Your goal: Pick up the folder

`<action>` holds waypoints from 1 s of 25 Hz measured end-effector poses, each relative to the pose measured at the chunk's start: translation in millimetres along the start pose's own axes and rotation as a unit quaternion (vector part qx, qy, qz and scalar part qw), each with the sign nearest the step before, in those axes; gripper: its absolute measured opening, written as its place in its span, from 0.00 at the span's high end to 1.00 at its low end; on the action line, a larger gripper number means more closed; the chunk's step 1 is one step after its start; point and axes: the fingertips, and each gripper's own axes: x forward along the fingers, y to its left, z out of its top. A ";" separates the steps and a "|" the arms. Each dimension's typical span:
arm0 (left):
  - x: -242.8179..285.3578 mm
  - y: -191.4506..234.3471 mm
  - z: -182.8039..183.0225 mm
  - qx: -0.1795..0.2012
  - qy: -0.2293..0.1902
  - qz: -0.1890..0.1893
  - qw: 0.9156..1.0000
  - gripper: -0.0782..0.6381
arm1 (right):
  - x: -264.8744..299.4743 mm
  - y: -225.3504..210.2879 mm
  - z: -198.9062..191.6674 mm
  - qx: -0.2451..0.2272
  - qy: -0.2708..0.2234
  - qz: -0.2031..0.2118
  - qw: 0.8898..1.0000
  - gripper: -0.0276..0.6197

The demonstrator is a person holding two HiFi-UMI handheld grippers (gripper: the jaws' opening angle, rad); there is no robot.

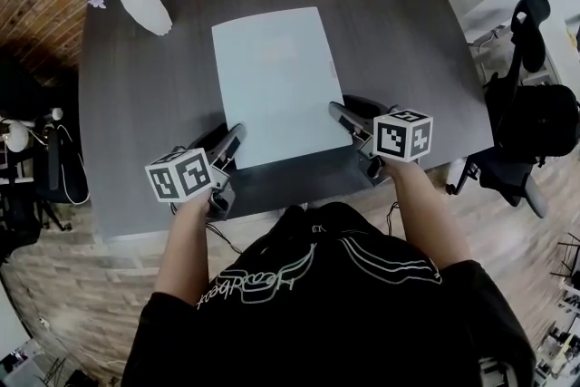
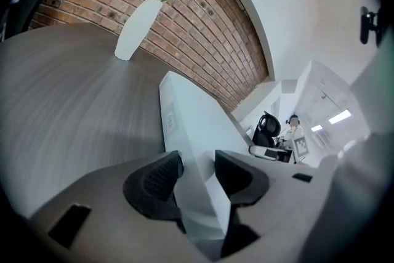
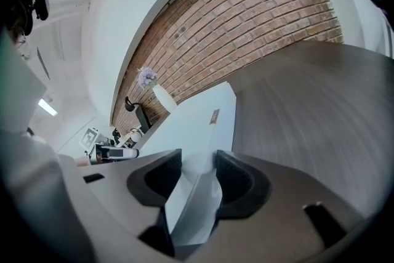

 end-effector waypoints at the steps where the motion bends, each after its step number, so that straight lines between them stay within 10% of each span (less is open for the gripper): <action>1: -2.2 -2.0 -3.6 0.002 0.000 0.000 1.000 0.63 | -3.2 1.5 -3.5 0.000 0.000 0.000 1.000 0.72; 25: -66.0 -51.1 -117.7 -0.021 -0.008 0.041 0.999 0.64 | -83.1 38.8 -96.6 -0.016 0.029 0.024 0.999 0.71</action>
